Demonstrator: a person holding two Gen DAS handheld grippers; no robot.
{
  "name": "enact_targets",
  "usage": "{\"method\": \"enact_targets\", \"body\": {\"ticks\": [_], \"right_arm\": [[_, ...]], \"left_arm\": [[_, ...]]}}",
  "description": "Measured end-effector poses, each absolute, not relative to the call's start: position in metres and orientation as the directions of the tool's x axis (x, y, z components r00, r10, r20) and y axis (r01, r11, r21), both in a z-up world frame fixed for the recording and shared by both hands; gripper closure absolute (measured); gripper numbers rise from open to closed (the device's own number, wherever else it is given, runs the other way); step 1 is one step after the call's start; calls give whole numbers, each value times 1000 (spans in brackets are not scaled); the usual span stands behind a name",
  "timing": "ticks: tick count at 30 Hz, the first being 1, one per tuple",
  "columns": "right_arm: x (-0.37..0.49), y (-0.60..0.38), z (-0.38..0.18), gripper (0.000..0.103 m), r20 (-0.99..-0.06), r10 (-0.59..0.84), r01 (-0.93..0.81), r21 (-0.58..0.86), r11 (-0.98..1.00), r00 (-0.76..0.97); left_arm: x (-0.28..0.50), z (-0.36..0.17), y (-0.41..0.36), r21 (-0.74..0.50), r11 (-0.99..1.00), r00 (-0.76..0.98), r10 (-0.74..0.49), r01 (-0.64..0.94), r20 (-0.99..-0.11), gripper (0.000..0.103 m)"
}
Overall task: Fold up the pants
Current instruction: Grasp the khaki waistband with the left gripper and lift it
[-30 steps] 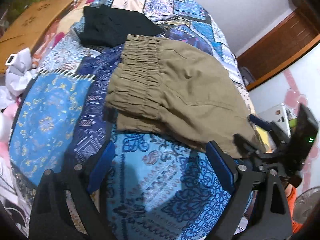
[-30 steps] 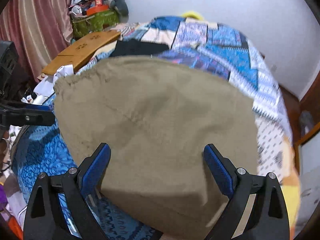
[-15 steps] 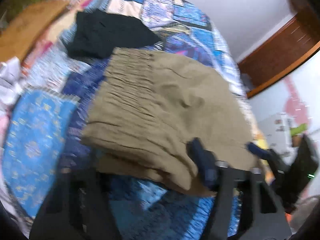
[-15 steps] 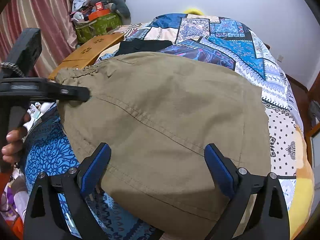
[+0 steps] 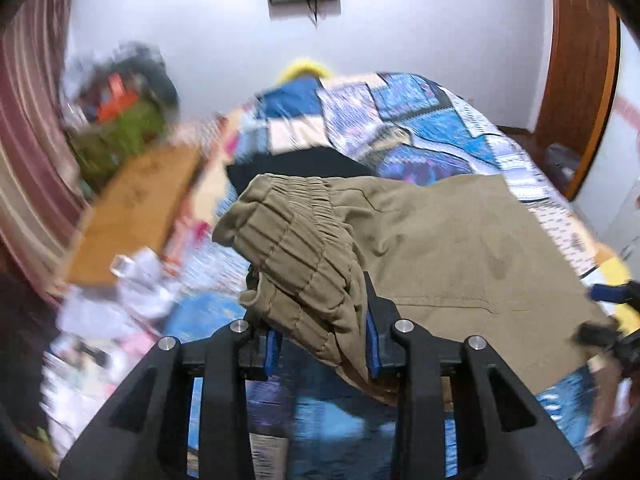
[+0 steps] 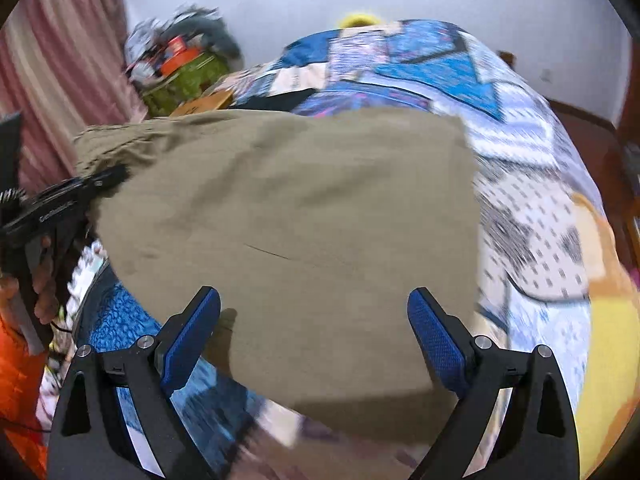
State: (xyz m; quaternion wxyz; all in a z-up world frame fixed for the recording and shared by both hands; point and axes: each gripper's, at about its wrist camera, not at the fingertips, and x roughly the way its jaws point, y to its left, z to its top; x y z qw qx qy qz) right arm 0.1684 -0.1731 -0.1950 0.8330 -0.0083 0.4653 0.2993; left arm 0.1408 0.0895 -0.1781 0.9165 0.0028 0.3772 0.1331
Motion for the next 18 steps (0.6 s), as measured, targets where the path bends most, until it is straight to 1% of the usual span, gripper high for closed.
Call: {"method": "enact_targets", "body": {"ticks": [2, 4, 7, 9, 11, 16, 18], "right_arm": [[165, -189, -202, 9, -792, 466, -456, 272, 848, 394], [161, -203, -208, 9, -792, 471, -418, 305, 856, 388], [155, -213, -207, 9, -784, 475, -393, 322, 861, 400], [153, -213, -208, 9, -781, 474, -391, 319, 863, 408], [151, -211, -208, 9, -780, 468, -393, 310, 865, 415], [152, -213, -208, 9, -776, 472, -398, 311, 863, 418], [154, -213, -209, 9, -777, 475, -401, 312, 861, 413]], "left_arm": [[137, -174, 90, 158, 953, 679, 296, -260, -671, 69], [135, -169, 89, 205, 941, 679, 336, -269, -652, 69], [136, -160, 79, 220, 942, 704, 336, -254, -626, 70], [136, -150, 70, 196, 954, 737, 299, -227, -606, 71], [138, -137, 61, 149, 971, 770, 237, -185, -593, 72], [151, -114, 36, 43, 997, 803, 71, -56, -592, 76], [156, -108, 24, 19, 1000, 805, 15, -5, -593, 77]]}}
